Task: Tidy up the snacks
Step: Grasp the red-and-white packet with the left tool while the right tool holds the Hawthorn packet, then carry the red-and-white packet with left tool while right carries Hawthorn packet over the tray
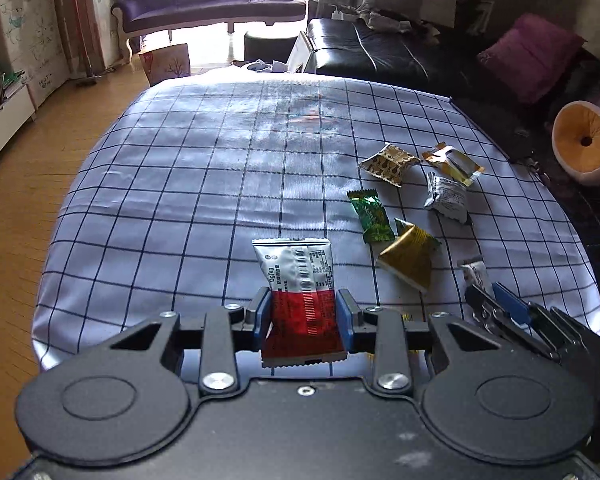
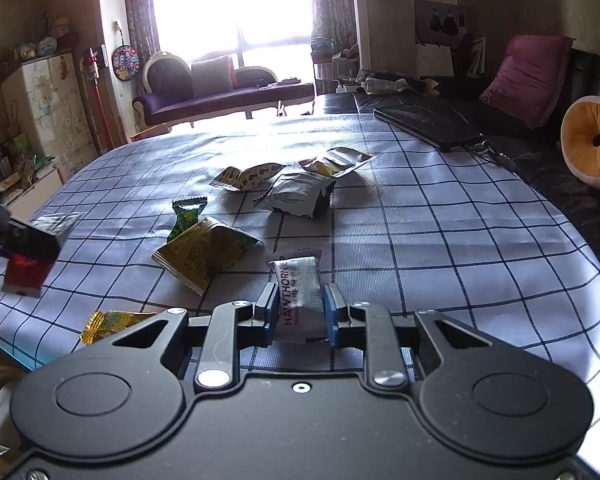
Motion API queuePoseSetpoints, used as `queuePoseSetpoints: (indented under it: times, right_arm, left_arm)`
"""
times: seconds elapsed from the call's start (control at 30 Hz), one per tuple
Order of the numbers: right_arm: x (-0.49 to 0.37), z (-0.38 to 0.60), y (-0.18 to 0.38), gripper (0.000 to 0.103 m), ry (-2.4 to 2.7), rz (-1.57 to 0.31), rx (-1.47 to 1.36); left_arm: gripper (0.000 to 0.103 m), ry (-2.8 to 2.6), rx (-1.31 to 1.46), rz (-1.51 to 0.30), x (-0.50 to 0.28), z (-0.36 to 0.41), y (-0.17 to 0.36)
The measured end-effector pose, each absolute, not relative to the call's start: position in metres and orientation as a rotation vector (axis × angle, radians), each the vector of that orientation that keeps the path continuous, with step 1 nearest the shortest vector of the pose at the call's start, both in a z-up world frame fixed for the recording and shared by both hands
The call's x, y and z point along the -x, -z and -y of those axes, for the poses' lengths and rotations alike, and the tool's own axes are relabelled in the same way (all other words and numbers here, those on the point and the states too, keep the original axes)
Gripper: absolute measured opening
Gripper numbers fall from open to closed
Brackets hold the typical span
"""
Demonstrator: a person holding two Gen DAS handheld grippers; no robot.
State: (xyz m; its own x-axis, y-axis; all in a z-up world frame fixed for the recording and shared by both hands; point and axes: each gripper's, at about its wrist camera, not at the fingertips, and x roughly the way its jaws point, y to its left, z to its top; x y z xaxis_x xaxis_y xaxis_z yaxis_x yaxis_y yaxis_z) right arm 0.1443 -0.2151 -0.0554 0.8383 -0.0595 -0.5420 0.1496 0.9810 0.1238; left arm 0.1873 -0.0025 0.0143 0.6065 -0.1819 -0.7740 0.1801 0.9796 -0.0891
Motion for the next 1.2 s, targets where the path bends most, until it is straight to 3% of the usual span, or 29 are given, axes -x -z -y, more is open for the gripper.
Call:
queuePoseSetpoints:
  times: [0.47,1.2]
  right_arm:
    - [-0.144,0.214,0.045,0.032,0.121,-0.626,-0.213]
    - [-0.063,0.186,-0.014,0.031,-0.03,-0.651,-0.264]
  left_arm:
    - [0.034,0.263,-0.017,-0.881,-0.101,-0.041,-0.013]
    - [0.034,0.308,-0.055,-0.952,-0.064,-0.038,0.0]
